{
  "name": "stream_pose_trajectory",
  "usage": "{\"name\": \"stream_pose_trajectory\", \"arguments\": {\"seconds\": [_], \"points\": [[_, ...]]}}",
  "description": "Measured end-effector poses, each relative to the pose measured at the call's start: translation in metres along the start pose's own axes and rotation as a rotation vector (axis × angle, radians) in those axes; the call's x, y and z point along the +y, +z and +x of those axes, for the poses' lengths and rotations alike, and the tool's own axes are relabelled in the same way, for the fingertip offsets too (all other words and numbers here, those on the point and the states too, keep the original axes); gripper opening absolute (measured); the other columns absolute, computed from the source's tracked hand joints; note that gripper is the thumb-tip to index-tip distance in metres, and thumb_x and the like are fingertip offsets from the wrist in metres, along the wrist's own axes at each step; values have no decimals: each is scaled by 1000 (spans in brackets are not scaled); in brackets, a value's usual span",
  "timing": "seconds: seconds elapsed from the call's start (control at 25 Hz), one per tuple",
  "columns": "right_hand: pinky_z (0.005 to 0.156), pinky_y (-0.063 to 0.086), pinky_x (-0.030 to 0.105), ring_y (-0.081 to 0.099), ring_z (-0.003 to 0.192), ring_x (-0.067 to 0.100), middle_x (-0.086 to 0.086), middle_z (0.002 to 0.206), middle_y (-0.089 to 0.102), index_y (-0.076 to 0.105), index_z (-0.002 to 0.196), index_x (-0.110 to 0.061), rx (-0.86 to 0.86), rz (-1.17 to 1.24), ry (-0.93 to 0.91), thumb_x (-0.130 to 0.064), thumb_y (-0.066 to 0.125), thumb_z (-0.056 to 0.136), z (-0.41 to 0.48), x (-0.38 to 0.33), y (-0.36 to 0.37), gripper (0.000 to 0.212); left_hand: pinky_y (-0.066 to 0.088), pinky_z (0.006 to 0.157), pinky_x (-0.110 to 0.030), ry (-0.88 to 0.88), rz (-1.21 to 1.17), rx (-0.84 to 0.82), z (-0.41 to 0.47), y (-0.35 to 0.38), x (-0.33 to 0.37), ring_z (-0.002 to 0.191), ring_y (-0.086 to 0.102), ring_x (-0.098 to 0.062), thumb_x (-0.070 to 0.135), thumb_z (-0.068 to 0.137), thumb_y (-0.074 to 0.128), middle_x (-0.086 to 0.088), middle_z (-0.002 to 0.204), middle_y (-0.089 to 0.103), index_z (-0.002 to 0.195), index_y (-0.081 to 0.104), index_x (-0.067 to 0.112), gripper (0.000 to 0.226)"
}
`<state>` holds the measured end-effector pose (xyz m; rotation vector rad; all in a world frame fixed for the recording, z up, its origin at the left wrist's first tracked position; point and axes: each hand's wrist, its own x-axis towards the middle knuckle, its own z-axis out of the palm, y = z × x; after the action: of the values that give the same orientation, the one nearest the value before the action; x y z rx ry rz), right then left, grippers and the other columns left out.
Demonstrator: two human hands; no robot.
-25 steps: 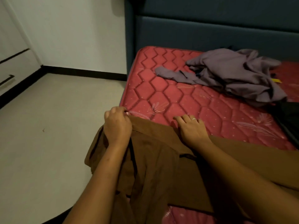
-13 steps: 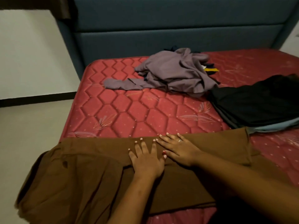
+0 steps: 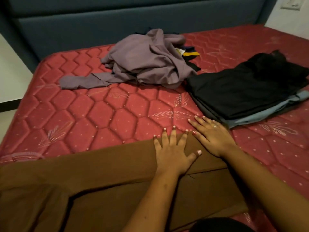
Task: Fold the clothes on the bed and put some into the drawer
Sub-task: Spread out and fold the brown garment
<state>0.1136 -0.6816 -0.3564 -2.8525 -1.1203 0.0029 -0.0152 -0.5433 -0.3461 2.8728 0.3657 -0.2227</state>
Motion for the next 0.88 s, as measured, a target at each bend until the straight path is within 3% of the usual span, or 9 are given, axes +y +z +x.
{"name": "stream_pose_trajectory", "arguments": {"seconds": [0.12, 0.24, 0.36, 0.44, 0.52, 0.6, 0.68, 0.76, 0.88], "points": [[117, 10, 41, 19, 146, 17, -7, 159, 21, 17, 150, -43, 17, -27, 85, -66, 3, 86, 2, -1, 1, 70, -13, 112, -56, 8, 6, 35, 6, 2, 1, 147, -10, -31, 80, 79, 13, 0, 162, -4, 151, 4, 43, 81], [113, -4, 59, 19, 145, 13, -9, 159, 19, 13, 152, -39, 46, 73, 414, -57, 22, 97, -3, -13, -3, 58, -6, 115, -53, 31, -41, 8, -10, -2, -11, 148, -8, -22, 75, 88, 22, 2, 162, -1, 151, 5, 44, 72], [110, -4, 67, 3, 148, 23, -1, 161, 14, 21, 151, -34, 118, 345, 702, -47, 35, 98, -22, -53, -24, 56, -1, 115, -54, -60, 3, -38, -53, -21, -60, 148, -4, -18, 71, 90, 25, 4, 162, 0, 151, 6, 44, 69], [111, -3, 65, -5, 148, 30, 4, 160, 12, 27, 149, -32, 192, 399, 729, -47, 39, 97, -29, -87, -48, 56, 2, 114, -57, -135, 167, -44, -92, -42, -107, 149, -1, -19, 67, 93, 28, 3, 162, 4, 152, 11, 40, 67], [112, -2, 61, -3, 148, 30, 4, 159, 16, 31, 147, -30, 256, 425, 620, -44, 41, 97, -29, -128, -72, 53, 5, 114, -57, -189, 325, 58, -140, -64, -150, 148, 4, -22, 58, 94, 35, -2, 160, 13, 151, 21, 34, 63], [114, 3, 60, 3, 147, 28, 1, 158, 19, 35, 145, -32, 164, 531, 455, -45, 42, 97, -39, -196, -85, 50, 9, 114, -55, -242, 329, 189, -202, -84, -182, 147, 13, -23, 53, 93, 43, -2, 158, 23, 148, 31, 31, 60], [115, 15, 54, 16, 145, 26, -1, 154, 27, 35, 143, -36, -51, 635, 150, -48, 50, 93, -62, -281, -74, 53, 16, 113, -52, -343, 233, 230, -270, -88, -207, 143, 23, -22, 52, 92, 48, 1, 154, 31, 145, 36, 32, 58], [114, 26, 46, 27, 141, 26, 0, 150, 33, 30, 146, -38, -267, 614, -303, -44, 59, 88, -103, -368, -56, 65, 29, 109, -44, -501, 86, 240, -332, -73, -236, 137, 33, -22, 49, 91, 50, 3, 150, 36, 144, 37, 31, 58], [116, 14, 51, 13, 144, 35, 2, 157, 20, 12, 148, -46, -425, 321, -617, -52, 56, 86, -156, -445, -33, 77, 42, 102, -37, -641, -217, 163, -374, -58, -269, 129, 45, -24, 37, 91, 54, -2, 146, 44, 144, 39, 27, 56]]}}
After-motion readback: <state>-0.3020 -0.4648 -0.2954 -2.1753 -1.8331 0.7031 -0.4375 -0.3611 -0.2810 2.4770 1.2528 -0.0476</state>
